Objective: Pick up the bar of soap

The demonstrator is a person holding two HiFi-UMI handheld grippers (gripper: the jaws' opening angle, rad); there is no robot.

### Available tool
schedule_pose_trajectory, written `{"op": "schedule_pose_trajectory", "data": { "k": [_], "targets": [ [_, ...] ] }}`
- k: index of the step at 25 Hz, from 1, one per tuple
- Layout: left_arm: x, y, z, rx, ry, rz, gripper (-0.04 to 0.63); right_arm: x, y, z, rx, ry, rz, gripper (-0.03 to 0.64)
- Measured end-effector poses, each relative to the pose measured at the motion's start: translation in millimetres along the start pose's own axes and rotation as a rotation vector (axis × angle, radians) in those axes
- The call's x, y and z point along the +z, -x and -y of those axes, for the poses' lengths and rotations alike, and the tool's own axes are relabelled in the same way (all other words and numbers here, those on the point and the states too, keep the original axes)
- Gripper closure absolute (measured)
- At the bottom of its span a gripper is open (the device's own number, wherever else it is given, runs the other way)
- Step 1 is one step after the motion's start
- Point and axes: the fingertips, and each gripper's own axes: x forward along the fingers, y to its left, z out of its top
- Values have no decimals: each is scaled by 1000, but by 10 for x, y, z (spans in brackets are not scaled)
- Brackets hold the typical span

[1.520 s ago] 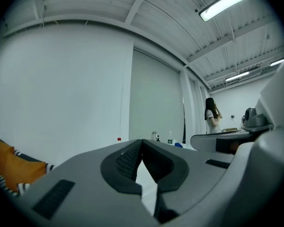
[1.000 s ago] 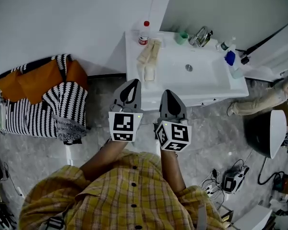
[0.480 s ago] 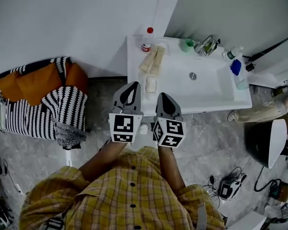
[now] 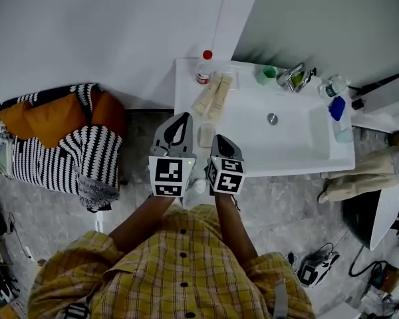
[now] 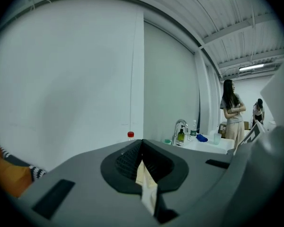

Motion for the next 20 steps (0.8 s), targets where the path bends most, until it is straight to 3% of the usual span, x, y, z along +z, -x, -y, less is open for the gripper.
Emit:
{"op": "schedule_pose_trajectory", "data": {
  "k": [5,10,14,20],
  "targets": [
    [-35,-224,-85,17,-1,-34,584,-163,-286,71,27,-10,-82,597],
    [-172,-405,-136,-15,5,-66,584,-346,-507,58,24,-16,-168,595],
    [-235,-567,-234,-42,17,-83,584,-467,-637,11,13,-37,-223,478],
    [-322,-628,-323,-66,20,-106,584,-559,-773,-35,-1,-56,-262,431]
  ]
}}
